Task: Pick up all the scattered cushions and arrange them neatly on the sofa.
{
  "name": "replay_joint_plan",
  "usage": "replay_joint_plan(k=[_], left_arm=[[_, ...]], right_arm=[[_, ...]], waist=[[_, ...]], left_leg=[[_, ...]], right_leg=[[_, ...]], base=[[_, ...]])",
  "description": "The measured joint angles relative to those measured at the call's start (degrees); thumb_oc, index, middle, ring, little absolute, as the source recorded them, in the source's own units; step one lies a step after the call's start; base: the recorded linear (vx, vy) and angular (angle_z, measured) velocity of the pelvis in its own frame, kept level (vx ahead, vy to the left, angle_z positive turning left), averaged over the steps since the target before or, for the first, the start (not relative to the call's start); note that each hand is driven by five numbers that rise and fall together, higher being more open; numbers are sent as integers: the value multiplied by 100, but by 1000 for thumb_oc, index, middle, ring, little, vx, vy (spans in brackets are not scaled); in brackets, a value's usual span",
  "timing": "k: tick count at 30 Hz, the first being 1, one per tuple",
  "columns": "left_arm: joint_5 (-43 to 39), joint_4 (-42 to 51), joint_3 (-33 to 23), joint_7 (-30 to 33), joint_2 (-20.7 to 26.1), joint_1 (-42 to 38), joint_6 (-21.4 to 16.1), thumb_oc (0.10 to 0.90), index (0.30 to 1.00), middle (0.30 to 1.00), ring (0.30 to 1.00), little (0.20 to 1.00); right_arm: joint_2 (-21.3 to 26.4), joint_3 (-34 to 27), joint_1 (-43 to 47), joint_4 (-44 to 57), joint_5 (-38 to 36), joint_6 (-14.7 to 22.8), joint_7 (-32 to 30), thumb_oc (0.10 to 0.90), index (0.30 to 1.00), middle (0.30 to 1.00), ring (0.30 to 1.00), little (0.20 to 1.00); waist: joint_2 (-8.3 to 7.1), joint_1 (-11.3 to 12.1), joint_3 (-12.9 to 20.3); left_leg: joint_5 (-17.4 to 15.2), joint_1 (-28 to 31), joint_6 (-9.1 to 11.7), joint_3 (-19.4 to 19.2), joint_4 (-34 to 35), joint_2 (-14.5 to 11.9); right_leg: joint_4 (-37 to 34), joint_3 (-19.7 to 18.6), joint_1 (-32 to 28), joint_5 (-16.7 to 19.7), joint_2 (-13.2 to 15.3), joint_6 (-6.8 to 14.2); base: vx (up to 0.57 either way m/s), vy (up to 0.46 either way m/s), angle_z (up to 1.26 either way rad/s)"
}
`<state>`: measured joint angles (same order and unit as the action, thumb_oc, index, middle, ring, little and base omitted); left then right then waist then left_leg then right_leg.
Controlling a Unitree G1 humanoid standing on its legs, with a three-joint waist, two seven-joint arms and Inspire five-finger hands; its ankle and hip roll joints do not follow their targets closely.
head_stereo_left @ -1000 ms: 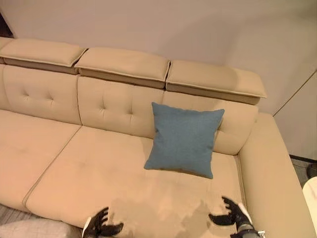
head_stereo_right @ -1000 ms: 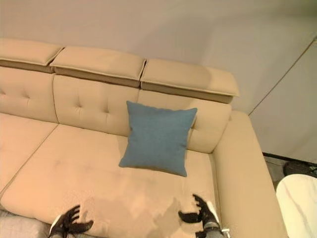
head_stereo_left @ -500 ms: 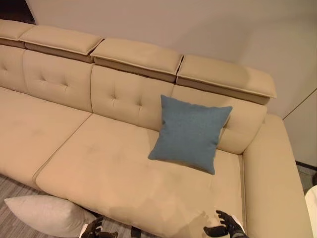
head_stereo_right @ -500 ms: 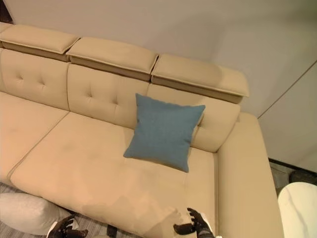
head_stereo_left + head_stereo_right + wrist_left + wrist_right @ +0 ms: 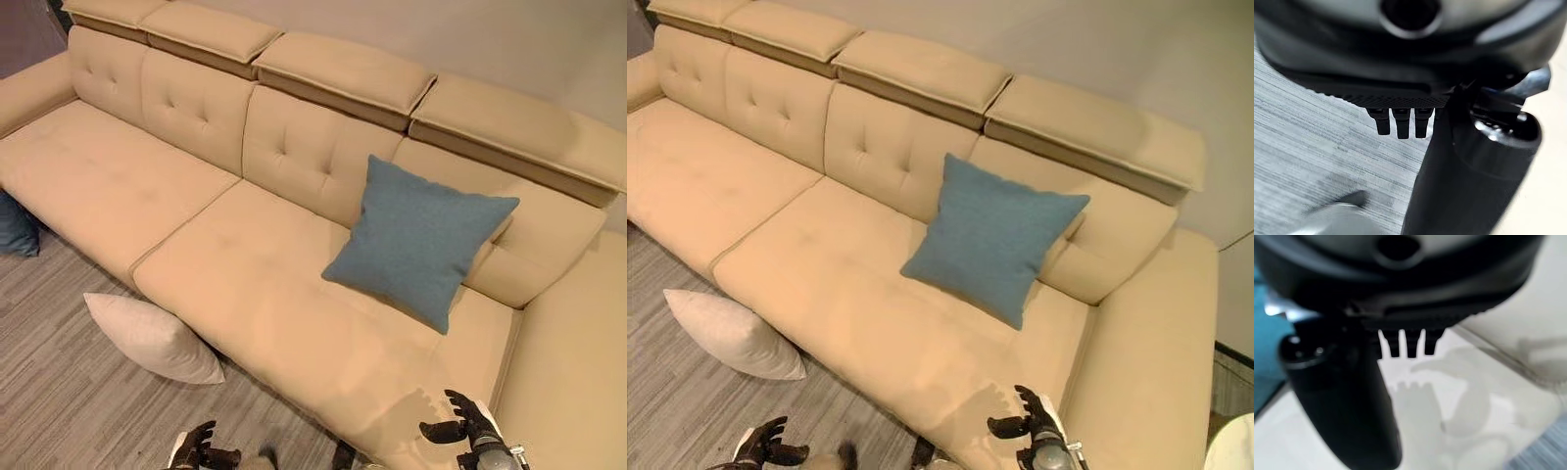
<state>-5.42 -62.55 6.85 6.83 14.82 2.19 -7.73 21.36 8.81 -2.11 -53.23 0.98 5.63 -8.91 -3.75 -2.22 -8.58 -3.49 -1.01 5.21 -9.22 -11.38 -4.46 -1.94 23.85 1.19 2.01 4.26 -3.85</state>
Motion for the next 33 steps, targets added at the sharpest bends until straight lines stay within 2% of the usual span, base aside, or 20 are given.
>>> replay_joint_plan(k=[2,4,10,12,13,14,15,16,18,19,20,23,25,27,28,29,30,31,32,33], left_arm=[[6,2,60,-5,-160,-80,14,800,900,900,900,900],[91,50,237,-9,-302,-140,-6,800,900,900,900,900],[144,-185,256,4,-115,-127,34,800,900,900,900,900],[239,-189,247,13,117,-110,48,800,900,900,900,900],[275,-183,253,19,213,-127,55,800,900,900,900,900],[302,-172,246,31,273,-159,58,800,900,900,900,900],[332,-169,247,36,369,-189,59,800,900,900,900,900],[333,-158,238,58,449,-137,56,800,900,900,900,900],[340,-264,212,75,467,-61,60,800,900,900,900,900],[340,-249,218,97,447,-64,47,800,900,900,900,900],[340,-266,217,114,413,-30,56,800,900,900,900,900],[331,-224,214,125,270,-109,48,800,900,900,900,900],[324,-155,217,125,196,-78,41,800,900,900,900,900],[314,-170,219,122,108,-66,52,800,900,900,900,900],[313,-148,218,122,75,-117,46,800,900,900,900,900],[311,-131,212,119,43,-209,24,800,900,900,900,900],[282,-168,194,121,39,-209,28,800,900,900,900,900],[202,-230,106,141,74,-143,41,800,900,900,900,900],[203,-298,-15,144,99,-89,64,800,900,900,900,900],[206,-363,-45,153,130,-59,61,800,900,900,900,900]], right_arm=[[-53,-40,15,-1,7,1,-10,800,900,900,900,900],[-43,-44,27,-59,33,-28,-8,800,900,900,900,900],[-478,187,230,-381,136,-56,-2,800,900,900,900,900],[-585,218,259,-495,210,-85,8,800,900,900,900,900],[-607,216,239,-495,224,-87,8,800,900,900,900,900],[-625,213,246,-514,224,-90,7,800,900,900,900,900],[-631,216,234,-521,225,-93,9,800,900,900,900,900],[-633,215,284,-543,225,-103,13,800,900,900,900,900],[-624,317,456,-720,223,-112,-3,800,900,900,900,900],[-624,333,442,-726,224,-116,1,800,900,900,900,900],[-636,439,491,-724,228,-116,9,800,900,900,900,900],[-605,475,492,-725,237,-119,9,800,900,900,900,900],[-616,485,549,-730,246,-122,18,800,900,900,900,900],[-596,461,674,-723,249,-98,-2,800,900,900,900,900],[-570,408,695,-722,249,-99,-7,800,900,900,900,900],[-510,427,711,-720,256,-111,-1,800,900,900,900,900],[-508,422,725,-719,263,-121,0,800,900,900,900,900],[-529,427,700,-702,272,-109,-2,800,900,900,900,900],[-531,424,626,-690,274,-103,-3,800,900,900,900,900],[-520,405,500,-677,274,-119,-4,800,900,900,900,900]], waist=[[134,-71,37],[329,-55,103],[67,141,191],[53,129,178],[48,115,170],[76,110,113],[82,85,88],[75,181,86],[113,116,79],[89,141,75],[69,284,79],[45,272,89],[35,367,60],[58,422,-42],[46,415,-79],[7,421,-125],[-30,446,-161],[-127,434,-198],[-177,362,-219],[-188,169,-223]], left_leg=[[84,509,45,-212,816,-127],[179,673,-62,-270,1425,-125],[268,596,-448,67,1570,399],[329,485,-546,422,1560,505],[402,448,-618,634,1563,552],[470,386,-643,907,1552,553],[517,360,-617,1036,1567,531],[556,332,-592,1072,1589,544],[591,233,-566,1392,1548,538],[628,247,-519,1503,1598,516],[708,152,-431,1659,1587,474],[951,-177,-154,2029,1559,507],[1081,-318,-90,2077,1567,480],[1277,-710,148,2137,1309,528],[1515,-858,408,2017,1363,543],[1498,-926,420,1532,1411,517],[1223,-981,21,1011,1233,502],[974,-901,-247,432,1095,488],[810,-823,-295,-231,955,392],[721,-692,-348,-808,834,262]], right_leg=[[106,177,26,48,2,69],[312,284,196,43,-7,186],[972,58,553,3,633,663],[1009,-342,507,-89,627,850],[1019,-760,489,-178,537,939],[1065,-1698,439,-442,257,1107],[1045,-2114,397,-604,85,1117],[989,-2130,324,-562,19,962],[709,-2179,36,-507,-59,919],[532,-2106,-52,-482,-87,885],[212,-1976,-213,-356,-168,792],[-147,-1922,-345,-291,-347,687],[-331,-1679,-400,-171,-432,531],[-330,-1223,-407,-209,-475,482],[-330,-970,-353,-196,-420,395],[-347,-684,-272,-155,-355,163],[-360,-560,-249,-155,-310,81],[-335,-376,-274,-119,-211,103],[-334,-161,-341,-128,-133,107],[-333,123,-426,-193,-74,155]], base=[[-70,166,55],[-86,170,44],[-87,95,27],[-50,22,77],[-16,16,124],[-39,6,121],[-51,-27,91],[-52,-44,55],[-13,-63,68],[-67,-126,91],[-80,-143,77],[-46,-76,115],[-132,-28,90],[-155,-10,110],[-49,-4,125],[-33,7,108],[-30,17,88],[-3,34,88],[136,80,122],[136,69,140]])
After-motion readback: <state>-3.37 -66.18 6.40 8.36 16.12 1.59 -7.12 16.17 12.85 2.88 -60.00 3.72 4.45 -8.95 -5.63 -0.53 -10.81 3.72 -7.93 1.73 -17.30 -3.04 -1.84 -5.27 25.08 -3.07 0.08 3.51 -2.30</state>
